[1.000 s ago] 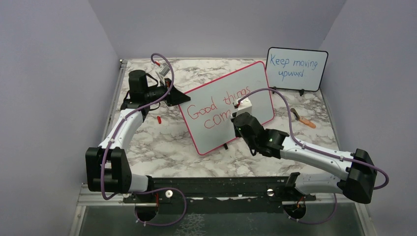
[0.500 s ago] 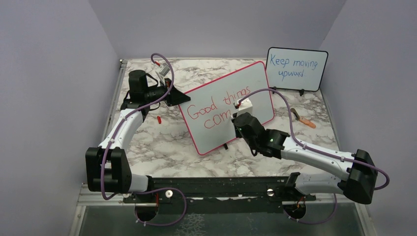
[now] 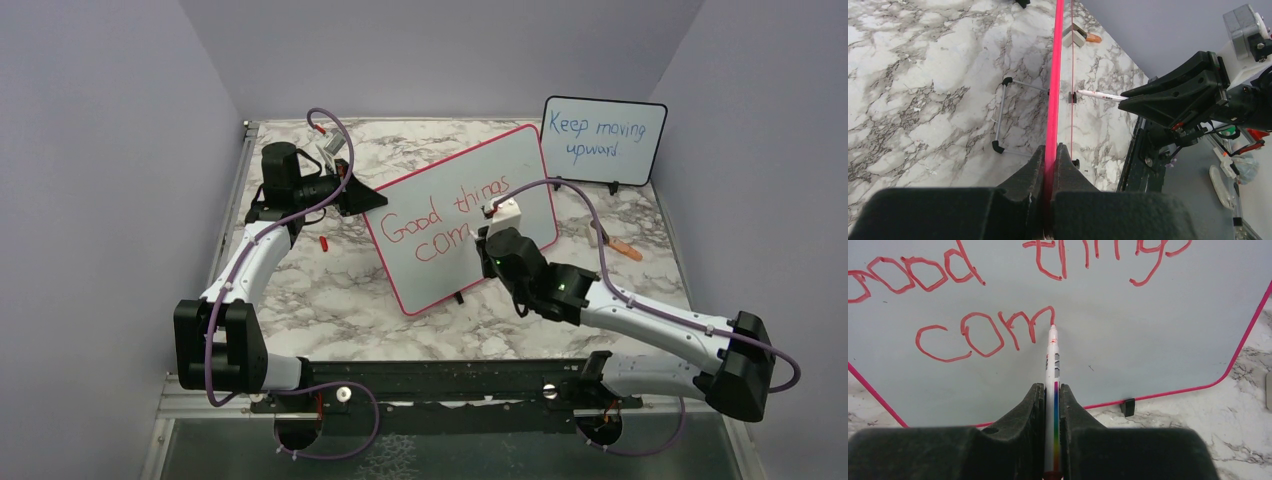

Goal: Write a sentence on the whiteboard

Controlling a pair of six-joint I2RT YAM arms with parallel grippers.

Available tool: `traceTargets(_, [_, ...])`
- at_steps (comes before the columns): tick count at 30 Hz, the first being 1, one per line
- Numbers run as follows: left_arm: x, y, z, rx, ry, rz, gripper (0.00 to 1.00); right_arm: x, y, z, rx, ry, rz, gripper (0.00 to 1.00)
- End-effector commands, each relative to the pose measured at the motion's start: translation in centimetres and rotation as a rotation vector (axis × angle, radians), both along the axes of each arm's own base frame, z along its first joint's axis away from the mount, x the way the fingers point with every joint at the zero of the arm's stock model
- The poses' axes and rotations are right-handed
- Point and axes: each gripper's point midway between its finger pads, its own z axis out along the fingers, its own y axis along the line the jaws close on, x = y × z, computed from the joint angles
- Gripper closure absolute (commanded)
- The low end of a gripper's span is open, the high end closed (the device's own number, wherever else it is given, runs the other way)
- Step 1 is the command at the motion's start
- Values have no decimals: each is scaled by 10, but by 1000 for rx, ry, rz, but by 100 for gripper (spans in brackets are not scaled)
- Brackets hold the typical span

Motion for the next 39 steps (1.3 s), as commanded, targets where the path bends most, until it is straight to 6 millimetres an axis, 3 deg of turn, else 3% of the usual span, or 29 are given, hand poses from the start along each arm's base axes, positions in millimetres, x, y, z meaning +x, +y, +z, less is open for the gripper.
traceTargets(1, [9, 6, -40, 91, 64, 71, 100, 11, -5, 24, 32, -66, -37, 99])
traceTargets(13, [10, 6, -40, 91, 66, 68, 100, 24, -1, 32, 65, -94, -41, 99])
traceTargets(30, [9, 6, -40, 90, 67, 67, 100, 32, 9, 18, 61, -58, -14, 99])
traceTargets(39, [10, 6, -40, 92, 65, 71, 100, 22, -10, 18, 46, -52, -39, 99])
